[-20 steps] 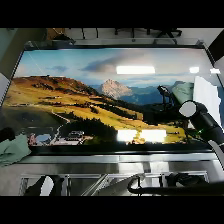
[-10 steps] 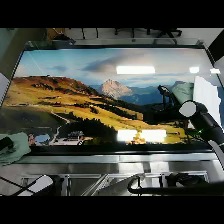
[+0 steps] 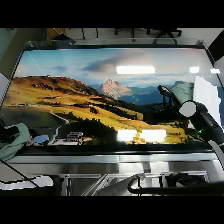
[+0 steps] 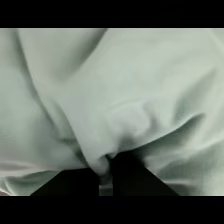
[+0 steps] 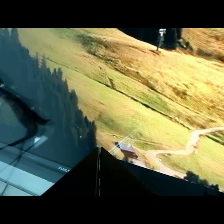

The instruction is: Fold the shirts.

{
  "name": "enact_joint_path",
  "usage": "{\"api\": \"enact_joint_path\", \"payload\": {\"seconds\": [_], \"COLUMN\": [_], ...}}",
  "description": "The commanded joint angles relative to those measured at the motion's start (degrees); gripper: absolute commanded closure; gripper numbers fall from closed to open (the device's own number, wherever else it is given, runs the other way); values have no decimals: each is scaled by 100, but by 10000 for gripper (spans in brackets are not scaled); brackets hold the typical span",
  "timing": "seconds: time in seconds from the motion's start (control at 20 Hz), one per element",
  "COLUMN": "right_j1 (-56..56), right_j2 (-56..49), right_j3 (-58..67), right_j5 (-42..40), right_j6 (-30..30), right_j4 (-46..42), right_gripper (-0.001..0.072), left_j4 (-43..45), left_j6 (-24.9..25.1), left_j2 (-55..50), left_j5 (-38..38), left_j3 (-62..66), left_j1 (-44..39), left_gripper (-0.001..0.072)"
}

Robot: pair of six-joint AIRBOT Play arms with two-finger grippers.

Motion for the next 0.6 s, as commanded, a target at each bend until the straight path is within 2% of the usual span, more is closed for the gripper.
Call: {"api": "enact_joint_path", "payload": {"seconds": [0.0,0.1,0.4,0.55], "right_j1": [2,2,2,2], "right_j2": [2,2,2,4], "right_j3": [-2,-2,-2,-2], "right_j5": [-2,-2,-4,20], "right_j6": [2,2,2,-4], "right_j4": [2,4,4,-2], "right_gripper": [692,692,692,692], "left_j4": [-168,-675,-3001,-3432], "left_j6": [90,92,407,402], "left_j2": [52,457,1690,1963], "left_j5": [-654,-752,-857,-833], "left_j3": [693,1241,2852,3263], "left_j1": [-573,-1102,-3222,-4389], "left_gripper": [692,692,692,692]}}
